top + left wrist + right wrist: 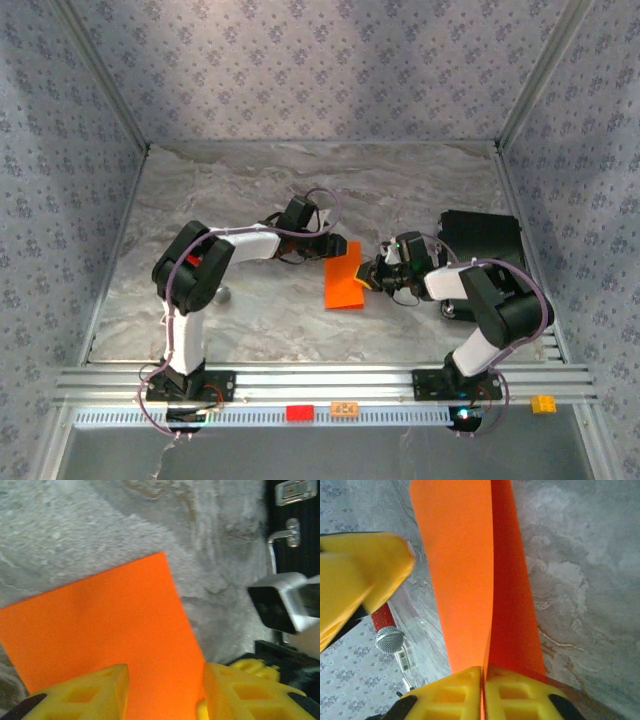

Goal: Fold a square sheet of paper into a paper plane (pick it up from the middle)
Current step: Fold the triangle a second time at the center of the table.

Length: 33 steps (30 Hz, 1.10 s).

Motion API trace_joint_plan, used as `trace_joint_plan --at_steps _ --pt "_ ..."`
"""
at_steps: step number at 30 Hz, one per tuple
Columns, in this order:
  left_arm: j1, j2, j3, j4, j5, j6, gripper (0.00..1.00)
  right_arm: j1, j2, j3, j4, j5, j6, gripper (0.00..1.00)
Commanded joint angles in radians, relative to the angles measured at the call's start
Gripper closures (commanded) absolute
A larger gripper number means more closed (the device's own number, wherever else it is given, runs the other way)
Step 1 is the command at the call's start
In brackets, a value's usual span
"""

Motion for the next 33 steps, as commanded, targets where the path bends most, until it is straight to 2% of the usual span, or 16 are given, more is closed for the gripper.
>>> trace_joint_plan --at_steps 1,5,8,13,17,22,33 --pt "-0.017 -0.095 -0.026 -0.036 -0.014 0.052 0.56 0.0 0.014 0.03 -0.043 -0.008 -0.032 0.84" --pt "-0.041 -0.166 -0.075 -0.054 -0.038 0.101 0.55 0.0 0.007 0.032 -0.056 -0.004 -0.037 0.84" --pt "-0.08 -0.217 -0.109 -0.092 -0.083 0.162 0.55 0.001 -0.001 0.025 -0.054 0.002 -0.032 0.88" --pt "-0.139 -0.285 -0.175 -0.121 -0.175 0.206 0.54 0.004 -0.002 0.03 -0.062 -0.001 -0.037 0.88" --pt "-0.148 -0.309 -0.213 -0.103 -0.198 0.194 0.54 0.011 0.018 0.051 -0.098 -0.006 -0.068 0.8" --pt "-0.148 -0.325 -0.221 -0.108 -0.227 0.194 0.54 0.013 0.034 0.071 -0.156 0.011 -0.094 0.87" --pt "-0.161 -0.335 -0.221 -0.118 -0.255 0.212 0.54 0.05 0.025 0.089 -0.222 0.078 -0.103 0.88"
